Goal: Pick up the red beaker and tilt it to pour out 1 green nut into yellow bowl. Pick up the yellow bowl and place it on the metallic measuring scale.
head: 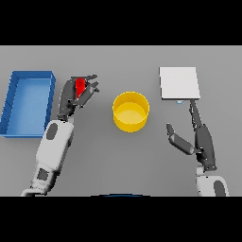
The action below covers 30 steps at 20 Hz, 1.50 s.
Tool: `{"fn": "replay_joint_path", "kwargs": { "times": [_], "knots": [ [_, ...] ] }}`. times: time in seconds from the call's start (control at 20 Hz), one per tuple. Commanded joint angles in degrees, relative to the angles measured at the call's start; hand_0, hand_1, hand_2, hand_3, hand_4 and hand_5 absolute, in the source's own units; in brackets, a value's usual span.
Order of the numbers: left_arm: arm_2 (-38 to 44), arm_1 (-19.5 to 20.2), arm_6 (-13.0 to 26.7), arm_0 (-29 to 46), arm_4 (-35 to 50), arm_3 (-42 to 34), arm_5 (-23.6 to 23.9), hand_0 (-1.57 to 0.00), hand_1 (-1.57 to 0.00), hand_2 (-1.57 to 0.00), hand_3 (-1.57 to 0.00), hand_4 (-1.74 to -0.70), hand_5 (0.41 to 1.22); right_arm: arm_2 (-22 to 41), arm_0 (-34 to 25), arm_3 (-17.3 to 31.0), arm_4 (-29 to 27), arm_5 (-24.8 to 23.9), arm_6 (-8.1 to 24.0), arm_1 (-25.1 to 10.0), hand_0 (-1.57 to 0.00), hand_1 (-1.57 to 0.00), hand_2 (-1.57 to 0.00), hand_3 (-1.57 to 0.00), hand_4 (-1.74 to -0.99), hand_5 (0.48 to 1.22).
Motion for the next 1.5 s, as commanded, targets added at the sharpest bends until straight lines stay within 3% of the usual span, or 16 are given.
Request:
{"fn": "replay_joint_path", "kwargs": {
  "times": [0.0,0.1,0.15,0.25,0.4,0.55,0.7,0.8,1.1,1.25,1.3,1.45],
  "knots": [
    [-1.03,0.41,0.97,0.04,-0.57,-1.46,0.01,-1.55,-1.55,-1.55,-1.54,-1.71,1.114,0.08,-0.03,0.26,-0.2,0.21,-0.12,0.14,0.0,0.0,0.0,0.0,-1.263,0.652],
    [-3.94,1.95,3.07,-0.34,-2.84,-4.22,-0.32,-1.55,-1.56,-1.56,-1.55,-1.72,1.114,0.3,-0.36,-0.17,0.22,0.1,-0.47,0.1,0.0,0.0,0.0,0.0,-1.262,0.658],
    [-5.34,3.21,5.39,-1.07,-4.22,-5.5,-0.6,-1.56,-1.56,-1.56,-1.55,-1.72,1.117,0.25,0.64,-0.34,-0.05,0.39,-1.5,-0.1,0.0,0.0,0.0,0.0,-1.261,0.661],
    [-9.17,5.82,10.39,-2.59,-7.87,-6.46,-2.36,-1.56,-1.56,-1.56,-1.56,-1.73,1.124,0.02,-0.25,0.73,0.76,-0.29,-0.25,-0.21,0.0,0.0,0.0,0.0,-1.253,0.666],
    [-12.8,7.62,13.36,-3.48,-11.0,-7.23,-3.63,-1.56,-1.56,-1.56,-1.56,-1.73,1.117,0.07,0.92,-0.09,0.71,0.22,-1.11,-0.83,0.0,0.0,0.0,0.0,-1.256,0.676],
    [-15.01,8.52,14.8,-4.39,-12.59,-6.59,-4.15,-1.56,-1.56,-1.56,-1.56,-1.73,1.112,0.04,-0.06,-0.54,0.67,0.18,1.22,-0.71,0.0,0.0,0.0,0.0,-1.256,0.678],
    [-19.37,10.71,19.88,-7.04,-18.4,-6.34,-4.08,-1.57,-1.57,-1.57,-1.57,-1.74,1.128,0.51,0.61,-0.43,0.65,0.39,0.12,-0.26,0.0,0.0,0.0,0.0,-1.254,0.683],
    [-23.39,12.28,22.45,-9.02,-23.42,-5.6,-4.6,-1.57,-1.57,-1.57,-1.57,-1.74,1.133,0.26,0.07,-0.56,0.54,0.18,1.06,-0.22,0.0,0.0,0.0,0.0,-1.254,0.687],
    [-33.92,15.09,24.31,-15.96,-34.79,-1.9,-8.64,-1.57,-1.57,-1.57,-1.57,-1.74,1.182,1.19,1.05,-1.67,0.75,0.74,0.96,0.15,0.0,0.0,0.0,0.0,-1.274,0.702],
    [-37.46,17.27,22.27,-19.17,-37.96,-0.64,-11.52,-1.57,-1.57,-1.57,-1.57,-1.65,1.201,0.77,1.22,-1.58,0.37,0.59,1.08,0.16,0.0,0.0,0.0,0.0,-1.284,0.705],
    [-38.74,17.57,21.9,-20.17,-38.77,-0.56,-12.79,-1.57,-1.57,-1.57,-1.57,-1.67,1.205,0.82,0.81,-1.0,0.24,0.48,1.06,0.59,0.0,0.0,0.0,0.0,-1.283,0.702],
    [-43.17,18.14,21.09,-24.48,-41.36,0.69,-18.84,-1.57,-1.57,-1.57,-1.33,-1.69,1.213,0.08,0.96,-1.01,-1.27,0.8,0.93,0.75,0.0,0.0,0.0,0.0,-1.288,0.685]
  ]
}}
